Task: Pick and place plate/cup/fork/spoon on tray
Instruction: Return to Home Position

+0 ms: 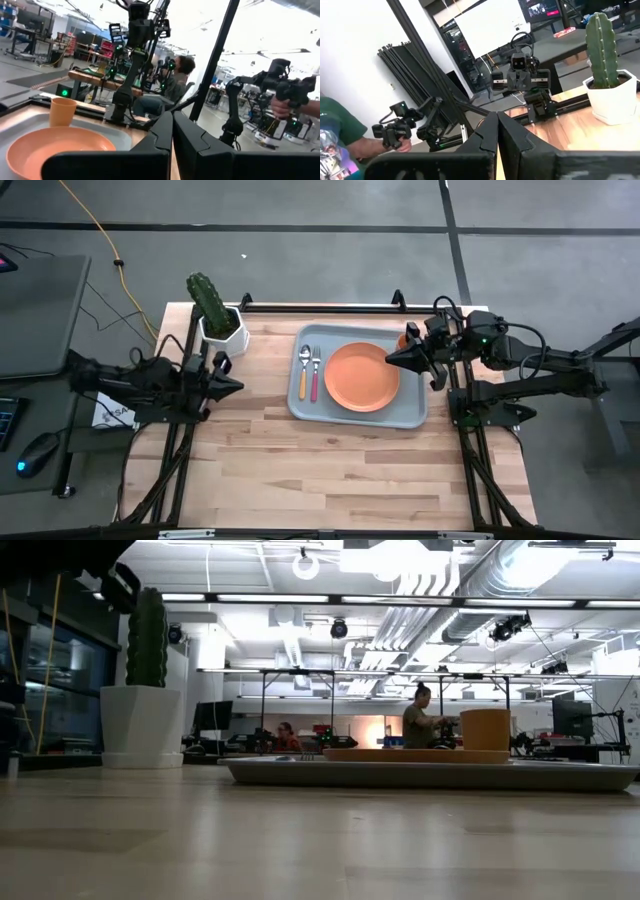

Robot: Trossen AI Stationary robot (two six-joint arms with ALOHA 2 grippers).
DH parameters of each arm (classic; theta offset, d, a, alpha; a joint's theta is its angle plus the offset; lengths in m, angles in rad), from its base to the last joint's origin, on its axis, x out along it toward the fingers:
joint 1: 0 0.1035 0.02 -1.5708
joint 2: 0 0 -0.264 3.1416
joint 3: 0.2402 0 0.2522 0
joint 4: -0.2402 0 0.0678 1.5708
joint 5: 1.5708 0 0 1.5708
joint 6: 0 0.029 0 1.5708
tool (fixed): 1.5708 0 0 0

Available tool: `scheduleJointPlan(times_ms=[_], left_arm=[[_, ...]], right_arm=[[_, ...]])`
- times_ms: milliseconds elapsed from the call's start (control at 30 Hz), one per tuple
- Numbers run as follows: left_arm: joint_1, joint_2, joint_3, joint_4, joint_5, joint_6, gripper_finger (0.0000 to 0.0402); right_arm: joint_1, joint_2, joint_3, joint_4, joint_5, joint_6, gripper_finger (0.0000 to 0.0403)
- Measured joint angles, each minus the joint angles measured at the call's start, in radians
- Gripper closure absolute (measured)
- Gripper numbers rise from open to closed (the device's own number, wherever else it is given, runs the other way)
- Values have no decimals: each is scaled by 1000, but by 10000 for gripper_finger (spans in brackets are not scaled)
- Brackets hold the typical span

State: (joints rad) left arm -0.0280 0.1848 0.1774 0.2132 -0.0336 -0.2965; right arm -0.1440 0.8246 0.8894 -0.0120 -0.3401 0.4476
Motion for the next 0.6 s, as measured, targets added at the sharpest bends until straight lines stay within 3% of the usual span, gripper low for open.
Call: scheduleJointPlan(times_ms=[333, 600], left_arm=[[1, -184, -110, 5, 2, -10, 401], [18, -180, -169, 97, 37, -15, 401]], right_arm=[[0, 0, 0, 0, 48, 4, 403], [0, 0, 0, -7, 48, 25, 403]])
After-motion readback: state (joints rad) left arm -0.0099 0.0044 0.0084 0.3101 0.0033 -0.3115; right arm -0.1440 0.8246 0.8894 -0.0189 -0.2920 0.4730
